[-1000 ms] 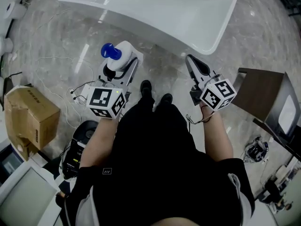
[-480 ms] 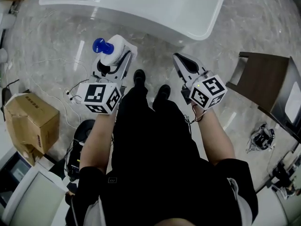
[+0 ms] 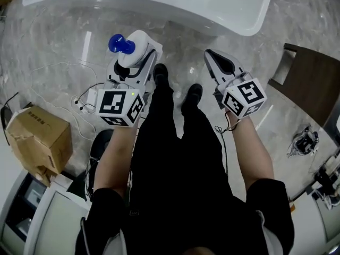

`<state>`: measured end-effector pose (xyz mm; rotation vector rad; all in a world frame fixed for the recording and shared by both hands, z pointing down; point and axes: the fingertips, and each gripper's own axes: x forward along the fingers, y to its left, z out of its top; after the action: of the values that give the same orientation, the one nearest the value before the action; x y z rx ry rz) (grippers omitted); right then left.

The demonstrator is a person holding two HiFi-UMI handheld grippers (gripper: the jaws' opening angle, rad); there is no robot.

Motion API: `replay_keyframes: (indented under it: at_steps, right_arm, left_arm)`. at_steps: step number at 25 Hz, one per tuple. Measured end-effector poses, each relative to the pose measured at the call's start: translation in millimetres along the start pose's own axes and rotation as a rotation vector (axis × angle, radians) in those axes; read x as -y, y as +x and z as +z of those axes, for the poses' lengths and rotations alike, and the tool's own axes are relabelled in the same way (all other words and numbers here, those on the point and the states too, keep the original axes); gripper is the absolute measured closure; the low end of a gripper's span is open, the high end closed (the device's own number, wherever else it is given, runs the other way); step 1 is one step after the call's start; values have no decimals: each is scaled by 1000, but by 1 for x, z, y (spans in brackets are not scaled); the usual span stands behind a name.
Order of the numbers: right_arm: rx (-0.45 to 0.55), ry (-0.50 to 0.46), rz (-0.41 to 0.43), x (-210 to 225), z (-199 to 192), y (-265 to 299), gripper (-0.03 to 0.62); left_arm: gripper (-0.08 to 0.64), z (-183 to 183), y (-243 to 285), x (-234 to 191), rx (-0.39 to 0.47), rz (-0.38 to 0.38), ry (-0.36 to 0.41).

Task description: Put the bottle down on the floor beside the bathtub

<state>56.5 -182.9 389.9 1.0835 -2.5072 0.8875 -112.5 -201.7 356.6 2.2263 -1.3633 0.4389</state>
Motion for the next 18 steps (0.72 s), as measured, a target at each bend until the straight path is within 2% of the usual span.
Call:
replay_keyframes:
  at_steps: [5,8,10,14,18]
  right_arm:
    - [-18,38,-44,8,-26,36,563]
    - [15,66,-61,22,-39,64,563]
    - [29,77,-51,30,-57,81,563]
    - [10,67,3,47,-111,121,563]
    - [-28,50,24,75,-176,155,563]
  left_arm:
    - [288,-21,13,-37,-5,39,63]
    - [288,-46,30,-56,-6,41,13]
    - [288,-67,43,-59,-8,25,9]
    - [288,-105,71,-64,17,-3,48]
    - [288,-167,111,-80,12,-11,52]
